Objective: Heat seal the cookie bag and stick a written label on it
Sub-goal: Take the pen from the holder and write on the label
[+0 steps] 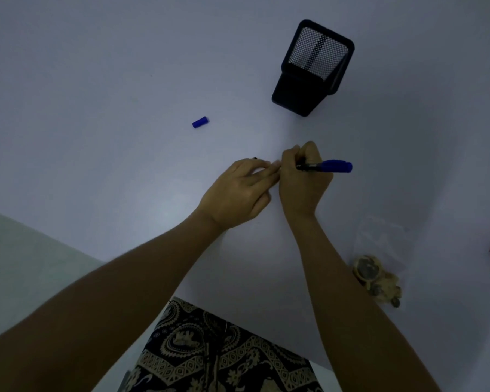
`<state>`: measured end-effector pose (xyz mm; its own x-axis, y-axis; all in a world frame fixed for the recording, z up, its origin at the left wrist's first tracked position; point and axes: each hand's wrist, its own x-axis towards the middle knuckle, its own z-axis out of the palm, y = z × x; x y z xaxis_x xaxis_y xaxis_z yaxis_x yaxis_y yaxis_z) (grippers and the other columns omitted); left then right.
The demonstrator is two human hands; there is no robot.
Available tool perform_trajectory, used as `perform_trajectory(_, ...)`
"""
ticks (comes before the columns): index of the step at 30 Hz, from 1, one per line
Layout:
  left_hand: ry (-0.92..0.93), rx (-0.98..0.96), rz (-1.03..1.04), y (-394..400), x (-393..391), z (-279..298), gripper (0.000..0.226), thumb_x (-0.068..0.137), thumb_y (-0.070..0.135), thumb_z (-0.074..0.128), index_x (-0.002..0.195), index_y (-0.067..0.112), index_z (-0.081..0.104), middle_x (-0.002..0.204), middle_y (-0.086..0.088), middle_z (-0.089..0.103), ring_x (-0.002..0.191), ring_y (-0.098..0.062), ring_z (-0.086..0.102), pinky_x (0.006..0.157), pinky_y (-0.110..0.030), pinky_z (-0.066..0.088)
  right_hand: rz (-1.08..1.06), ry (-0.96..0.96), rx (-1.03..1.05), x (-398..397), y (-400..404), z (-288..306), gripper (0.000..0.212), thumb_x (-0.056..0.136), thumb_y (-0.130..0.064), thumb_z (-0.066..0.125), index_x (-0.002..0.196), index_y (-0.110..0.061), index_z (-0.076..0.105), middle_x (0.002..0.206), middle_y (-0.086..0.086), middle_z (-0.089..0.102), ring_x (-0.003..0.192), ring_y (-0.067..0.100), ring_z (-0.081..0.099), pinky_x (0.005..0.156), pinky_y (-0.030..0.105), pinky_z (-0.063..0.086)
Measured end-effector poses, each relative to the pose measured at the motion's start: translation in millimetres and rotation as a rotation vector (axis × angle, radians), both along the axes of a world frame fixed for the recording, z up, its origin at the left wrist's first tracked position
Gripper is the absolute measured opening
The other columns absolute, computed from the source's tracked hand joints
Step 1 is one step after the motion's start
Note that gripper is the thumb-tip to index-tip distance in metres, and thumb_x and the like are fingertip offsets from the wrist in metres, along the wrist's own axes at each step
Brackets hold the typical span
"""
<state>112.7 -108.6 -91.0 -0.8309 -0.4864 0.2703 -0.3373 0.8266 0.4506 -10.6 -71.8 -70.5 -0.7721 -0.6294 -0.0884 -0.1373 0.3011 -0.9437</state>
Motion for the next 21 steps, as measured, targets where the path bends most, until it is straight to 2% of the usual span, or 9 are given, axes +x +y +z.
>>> perform_trajectory(10,-0.011,0.025,-0.006,0.1,-0.8,2.1,0.032,0.083,0.004,0.057,0.113,0.000,0.066,0.115,-0.014,0.068,0.105,-0.029,0.062,0.094,-0.036,0.048,-0.015,0.045,0.002,1.2,0.6,2.3,0.041,0.086,-0.007,0.054,0.058,-0.030,0.034,0.051,-0.014,0.040,0.045,0.002,0.041,0.047,0.019,0.037)
perform_trajectory(15,-0.013,0.006,-0.007,-0.5,-1.5,2.4,0.032,0.084,0.005,0.056,0.114,-0.001,0.066,0.115,-0.014,0.068,0.105,-0.029,0.061,0.095,-0.033,0.044,-0.018,0.068,-0.006,-0.1,0.1,-0.3,0.036,0.087,-0.005,0.054,0.059,-0.020,0.037,0.051,-0.011,0.040,0.045,0.003,0.040,0.046,0.016,0.036)
perform_trajectory(21,-0.021,0.013,-0.007,-0.4,-1.4,2.2,0.032,0.084,0.006,0.057,0.115,0.000,0.065,0.118,-0.014,0.067,0.107,-0.027,0.059,0.097,-0.030,0.042,-0.026,0.107,-0.011,-0.1,0.2,-0.1,0.043,0.087,-0.006,0.054,0.059,-0.031,0.033,0.051,-0.014,0.038,0.044,0.003,0.041,0.045,0.016,0.036)
